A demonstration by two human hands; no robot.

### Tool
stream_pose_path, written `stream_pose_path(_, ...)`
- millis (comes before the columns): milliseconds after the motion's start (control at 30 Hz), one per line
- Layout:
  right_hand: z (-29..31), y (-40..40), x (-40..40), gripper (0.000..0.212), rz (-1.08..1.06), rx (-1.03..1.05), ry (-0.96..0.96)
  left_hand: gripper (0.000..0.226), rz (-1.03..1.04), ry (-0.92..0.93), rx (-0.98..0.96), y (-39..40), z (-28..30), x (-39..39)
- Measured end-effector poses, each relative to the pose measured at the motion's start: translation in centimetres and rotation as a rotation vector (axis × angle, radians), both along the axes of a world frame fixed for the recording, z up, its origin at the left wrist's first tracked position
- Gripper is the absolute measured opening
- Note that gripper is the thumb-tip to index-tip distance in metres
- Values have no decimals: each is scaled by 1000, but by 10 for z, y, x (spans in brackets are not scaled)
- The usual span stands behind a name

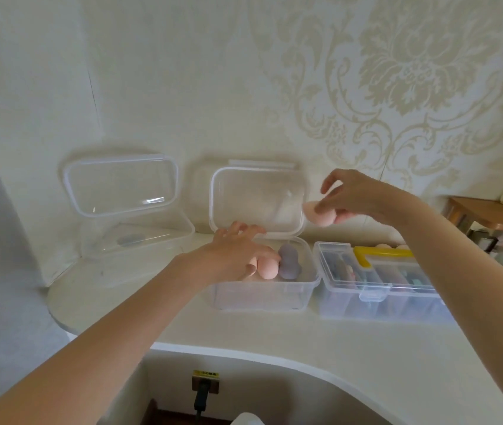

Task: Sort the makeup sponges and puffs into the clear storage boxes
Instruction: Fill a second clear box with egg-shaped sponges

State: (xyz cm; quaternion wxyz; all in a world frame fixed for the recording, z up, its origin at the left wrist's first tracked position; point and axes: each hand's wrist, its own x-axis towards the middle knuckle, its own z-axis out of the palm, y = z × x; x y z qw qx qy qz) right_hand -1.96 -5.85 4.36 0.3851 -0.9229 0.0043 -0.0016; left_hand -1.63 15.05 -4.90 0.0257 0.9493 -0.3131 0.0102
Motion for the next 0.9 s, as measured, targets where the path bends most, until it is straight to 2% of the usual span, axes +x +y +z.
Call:
stream_pose_path(133, -10, 31, -23, 38, 276, 185, 132, 48, 5, 5, -266, 23, 11, 1)
stream_pose_path(233, -31, 55, -25, 40, 385, 108, 138, 40, 45, 41, -430, 45, 16, 1)
stream_pose_path(333, -51, 79, -19, 36, 434, -135, 50, 33, 93, 55, -395, 54, 13, 1)
stream_pose_path(533, -77, 113, -17, 37, 463, -325, -63, 32, 102, 84, -432, 58, 4, 4)
stream_pose_path(700, -82, 122, -17, 38, 467, -340, -220, 32, 91, 97, -446, 58, 3, 6)
stream_pose_path(900, -59, 88, -21, 27, 392, -312, -193, 31, 66, -54, -559, 44, 12, -2)
